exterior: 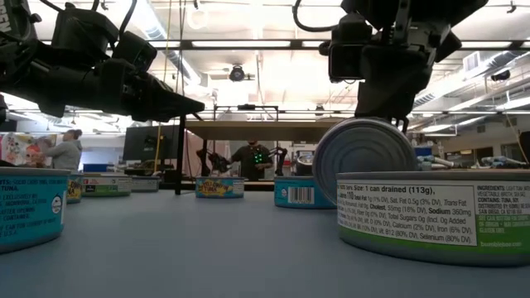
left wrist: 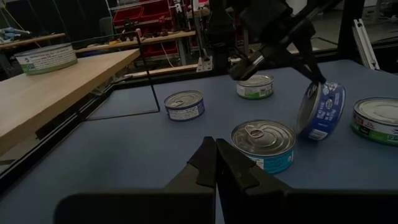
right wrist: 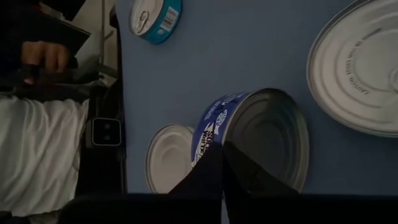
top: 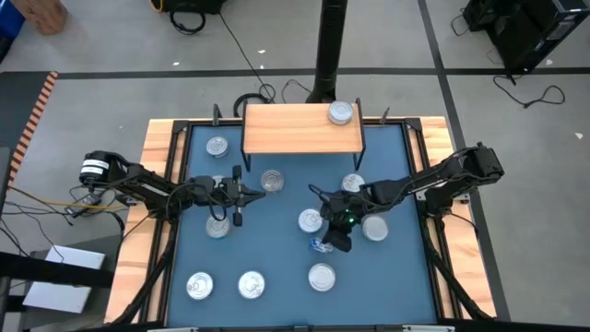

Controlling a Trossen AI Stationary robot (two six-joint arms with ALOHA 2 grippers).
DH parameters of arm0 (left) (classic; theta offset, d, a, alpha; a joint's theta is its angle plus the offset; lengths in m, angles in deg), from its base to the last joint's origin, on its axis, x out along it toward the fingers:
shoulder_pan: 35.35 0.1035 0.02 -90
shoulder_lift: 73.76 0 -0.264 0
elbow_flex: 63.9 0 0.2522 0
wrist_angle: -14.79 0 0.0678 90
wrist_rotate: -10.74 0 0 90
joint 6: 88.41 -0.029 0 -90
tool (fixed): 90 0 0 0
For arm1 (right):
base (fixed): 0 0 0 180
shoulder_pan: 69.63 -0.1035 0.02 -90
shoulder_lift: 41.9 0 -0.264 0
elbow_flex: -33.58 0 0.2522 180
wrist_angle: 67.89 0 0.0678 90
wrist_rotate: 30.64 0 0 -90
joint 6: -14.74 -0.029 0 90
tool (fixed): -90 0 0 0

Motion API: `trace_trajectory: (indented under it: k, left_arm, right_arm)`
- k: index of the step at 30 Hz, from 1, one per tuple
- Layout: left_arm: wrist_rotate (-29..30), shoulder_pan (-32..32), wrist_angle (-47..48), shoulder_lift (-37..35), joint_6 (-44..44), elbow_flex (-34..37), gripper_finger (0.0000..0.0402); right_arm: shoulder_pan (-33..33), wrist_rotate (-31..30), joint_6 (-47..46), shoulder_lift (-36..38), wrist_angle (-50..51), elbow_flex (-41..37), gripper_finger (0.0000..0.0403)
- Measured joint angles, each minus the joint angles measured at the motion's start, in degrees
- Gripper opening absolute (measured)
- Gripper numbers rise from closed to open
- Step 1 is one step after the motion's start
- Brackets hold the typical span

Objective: Stack canned seafood by type on shelf
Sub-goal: Put the blue tuna can on the shelf

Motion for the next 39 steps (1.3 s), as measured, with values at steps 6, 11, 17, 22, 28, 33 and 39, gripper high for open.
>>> trace_trajectory:
  k: [6, 11, 17, 22, 28, 33, 39]
  left_arm:
    - [0.0, 0.0, 0.0, 0.0, 0.0, 0.0, 0.0005]
    - [0.0, 0.0, 0.0, 0.0, 0.1, 0.0, 0.0005]
    - [-0.1, 0.0, -0.3, 0.0, 1.5, 0.0, 0.0005]
    - [-0.6, 0.0, -0.3, 0.0, 2.8, 0.0, 0.0005]
    - [-0.8, 0.0, -0.3, 0.0, 3.4, 0.0, 0.0005]
    - [-2.1, 0.0, -0.1, 0.0, 5.9, -0.6, 0.0005]
    - [-5.0, -0.9, 10.5, 0.0, 6.9, -7.1, 0.0005]
  right_arm:
    - [0.2, -1.5, 1.2, 0.0, 0.2, -0.1, 0.0064]
    - [0.1, -2.4, 1.9, 0.7, 0.5, 0.2, 0.0111]
    - [0.1, -7.3, 3.5, 3.6, 3.9, 0.0, 0.0152]
    - [0.1, -10.8, 4.6, 5.9, 7.7, 0.0, 0.0160]
    - [0.1, -12.0, 4.6, 7.3, 7.2, 0.0, 0.0161]
    - [-0.1, -12.3, 4.6, 7.3, 6.8, 0.0, 0.0161]
    - [-0.7, -13.5, 5.1, 9.0, 6.9, 0.0, 0.0161]
